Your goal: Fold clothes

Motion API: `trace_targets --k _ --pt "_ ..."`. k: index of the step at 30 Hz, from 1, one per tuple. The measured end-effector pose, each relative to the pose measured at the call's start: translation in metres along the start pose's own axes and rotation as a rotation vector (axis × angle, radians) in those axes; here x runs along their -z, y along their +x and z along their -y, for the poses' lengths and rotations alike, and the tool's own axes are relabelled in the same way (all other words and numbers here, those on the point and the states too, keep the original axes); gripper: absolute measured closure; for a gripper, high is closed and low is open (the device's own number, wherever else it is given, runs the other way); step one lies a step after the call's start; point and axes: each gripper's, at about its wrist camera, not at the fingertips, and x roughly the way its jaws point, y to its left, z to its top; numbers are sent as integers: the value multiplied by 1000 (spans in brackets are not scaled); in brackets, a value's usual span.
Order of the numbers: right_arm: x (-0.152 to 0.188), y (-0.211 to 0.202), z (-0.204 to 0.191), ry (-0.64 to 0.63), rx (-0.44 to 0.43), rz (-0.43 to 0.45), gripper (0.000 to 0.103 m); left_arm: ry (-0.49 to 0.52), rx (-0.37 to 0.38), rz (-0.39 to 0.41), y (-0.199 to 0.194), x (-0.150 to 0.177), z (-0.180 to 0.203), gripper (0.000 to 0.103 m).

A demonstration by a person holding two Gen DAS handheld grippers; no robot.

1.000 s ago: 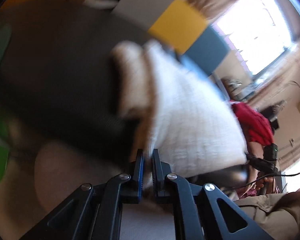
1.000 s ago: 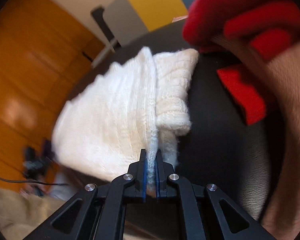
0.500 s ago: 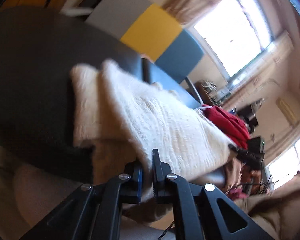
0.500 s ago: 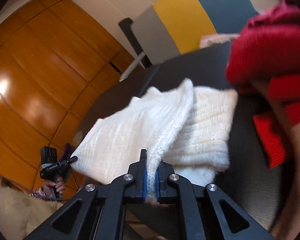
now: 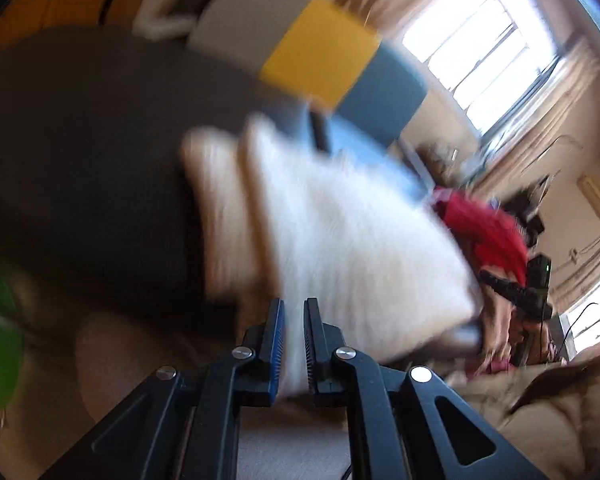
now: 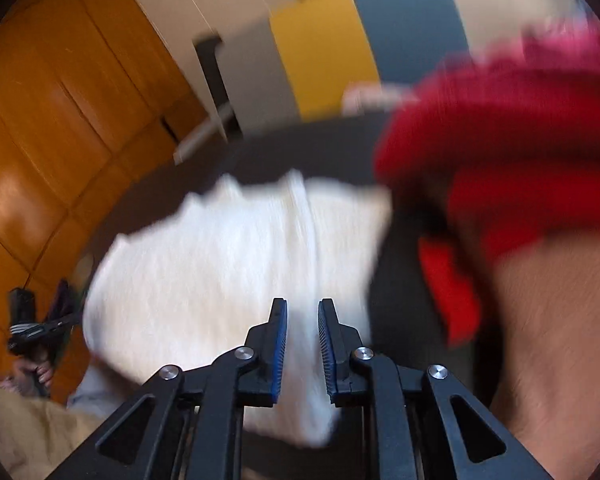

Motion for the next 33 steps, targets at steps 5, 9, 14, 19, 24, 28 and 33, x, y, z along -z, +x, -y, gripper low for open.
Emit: trace_targets --k 5,9,14,19,24,28,33 --pt "-28 36 -47 -150 -27 6 77 103 -76 116 -1 -26 30 91" --pt "-27 94 -86 -326 66 -74 74 191 -147 171 13 -45 52 91" --pt "-7 121 -73 -349 158 -124 52 192 -283 143 50 -45 30 87" --pt "-8 129 -37 -211 90 -87 51 228 -354 164 70 -53 22 88" --pt "-35 156 -25 -189 103 -69 51 229 -365 155 93 -75 20 88" --pt "-47 153 -17 -133 72 -66 50 162 -337 99 91 -100 16 88" --pt "-45 87 4 52 50 62 36 92 -300 168 60 -92 50 88"
